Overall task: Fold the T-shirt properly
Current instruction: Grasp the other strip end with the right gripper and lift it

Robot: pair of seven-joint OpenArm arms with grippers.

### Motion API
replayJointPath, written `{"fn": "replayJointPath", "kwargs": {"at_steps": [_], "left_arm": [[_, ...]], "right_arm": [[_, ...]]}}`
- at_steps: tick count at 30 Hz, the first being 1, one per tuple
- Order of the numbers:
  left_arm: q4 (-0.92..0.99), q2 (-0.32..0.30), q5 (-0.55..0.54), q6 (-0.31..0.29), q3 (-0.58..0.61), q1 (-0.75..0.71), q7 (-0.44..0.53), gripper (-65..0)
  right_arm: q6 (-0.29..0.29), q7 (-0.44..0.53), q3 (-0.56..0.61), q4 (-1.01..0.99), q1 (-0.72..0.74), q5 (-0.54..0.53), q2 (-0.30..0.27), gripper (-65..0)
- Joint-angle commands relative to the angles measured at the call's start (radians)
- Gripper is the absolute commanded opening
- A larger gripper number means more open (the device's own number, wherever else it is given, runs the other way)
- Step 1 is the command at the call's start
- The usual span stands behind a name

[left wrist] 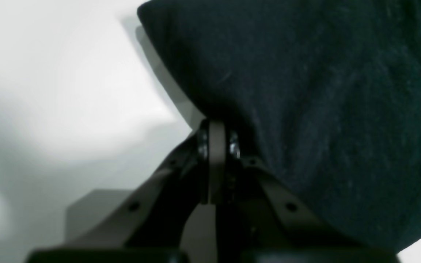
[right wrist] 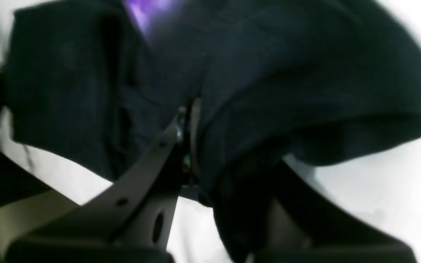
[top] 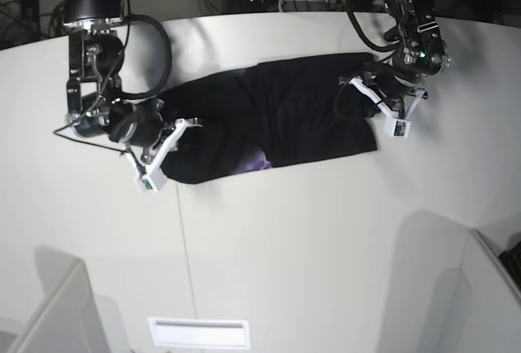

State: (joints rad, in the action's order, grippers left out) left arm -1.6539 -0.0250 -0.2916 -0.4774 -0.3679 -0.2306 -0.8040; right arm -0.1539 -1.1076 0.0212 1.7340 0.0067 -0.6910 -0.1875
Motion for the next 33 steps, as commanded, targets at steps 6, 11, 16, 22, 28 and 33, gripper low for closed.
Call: {"fn": "replayJointPath", "kwargs": {"at_steps": [6,11,16,22,28,33], "left_arm": [[-0.018,-0.008,-0.01,-0.004,-0.009,0.007,0.01,-65.0],[-0.018,-0.008,-0.01,-0.004,-0.009,0.007,0.01,-65.0],[-0.018,-0.01,-0.01,-0.004,-0.009,0.004,0.01,-65.0],[-0.019,-0.011,-0.01,-0.004,-0.01,-0.002,0.01,-65.0],[-0.019,-0.011,-0.01,-0.004,-0.01,-0.003,0.01,-65.0],[-0.019,-0.011,-0.01,-0.004,-0.01,-0.003,0.01,-65.0]], "right_arm": [[0.023,-0.049,0.044,0.148,0.009,-0.022,0.024,-65.0],[0.023,-0.079,0.052,0.179,0.008,-0.022,0.085,-65.0],[0.023,-0.072,0.099,0.189,-0.006,-0.02,0.135,-65.0],[0.024,-0.07,0.15,0.208,-0.023,-0.02,0.191,-65.0],[0.024,-0.07,0.151,0.206,-0.024,-0.02,0.224,-65.0],[0.024,-0.07,0.151,0.195,-0.021,-0.019,0.25,-65.0]]}}
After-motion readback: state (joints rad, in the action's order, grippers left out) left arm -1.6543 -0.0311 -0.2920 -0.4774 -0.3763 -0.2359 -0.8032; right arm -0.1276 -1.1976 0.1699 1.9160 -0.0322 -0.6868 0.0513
